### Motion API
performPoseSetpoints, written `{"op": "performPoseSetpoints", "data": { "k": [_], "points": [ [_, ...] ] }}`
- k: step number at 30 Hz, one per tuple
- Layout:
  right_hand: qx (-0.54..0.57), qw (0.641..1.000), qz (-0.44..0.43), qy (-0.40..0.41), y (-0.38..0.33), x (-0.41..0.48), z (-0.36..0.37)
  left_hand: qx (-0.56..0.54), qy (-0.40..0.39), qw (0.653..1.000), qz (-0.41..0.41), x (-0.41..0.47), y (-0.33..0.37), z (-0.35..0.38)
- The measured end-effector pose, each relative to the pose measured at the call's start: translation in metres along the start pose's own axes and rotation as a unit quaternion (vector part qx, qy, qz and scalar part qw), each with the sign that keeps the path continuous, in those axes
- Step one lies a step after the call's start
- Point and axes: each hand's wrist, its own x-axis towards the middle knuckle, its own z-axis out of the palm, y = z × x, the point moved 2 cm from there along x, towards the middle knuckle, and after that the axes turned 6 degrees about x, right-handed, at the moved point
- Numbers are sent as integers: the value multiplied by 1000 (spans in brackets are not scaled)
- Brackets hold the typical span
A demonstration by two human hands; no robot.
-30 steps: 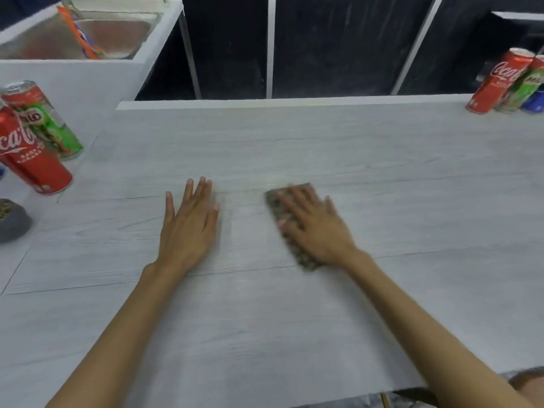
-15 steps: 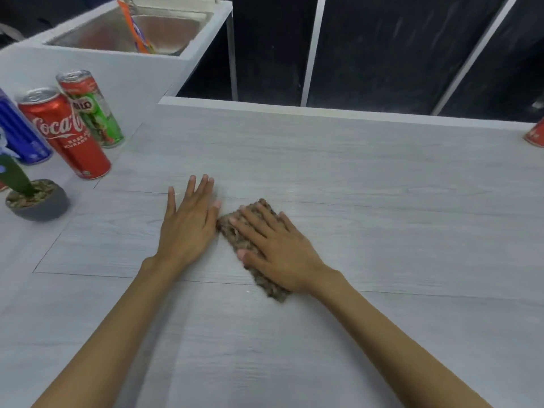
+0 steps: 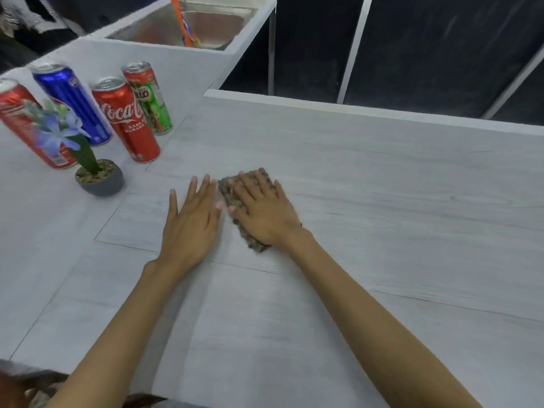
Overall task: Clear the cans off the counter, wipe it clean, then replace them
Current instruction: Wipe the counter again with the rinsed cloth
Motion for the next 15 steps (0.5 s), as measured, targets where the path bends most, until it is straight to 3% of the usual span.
{"op": "performPoseSetpoints", "data": {
  "k": [3, 5, 7, 9, 12, 15],
  "points": [
    [4, 986, -162, -48, -9, -51, 10, 7, 14, 1000, -1, -11, -19, -6],
    [38, 973, -209, -95, 18, -59, -9, 6, 13, 1000, -2, -15, -30, -7],
    [37, 983, -154, -94, 53, -42, -29, 11, 4, 1000, 0, -16, -41, -8],
    [7, 998, -34, -44, 83, -11, -44, 13, -2, 1000, 3, -13, -51, -9],
    [-21, 993, 120, 10, 81, 42, -44, 4, -14, 1000, 13, -8, -67, -13],
    [-11, 994, 110, 2, 9, 80, -14, -25, -29, 999, 18, -6, -83, -17]
  ]
}}
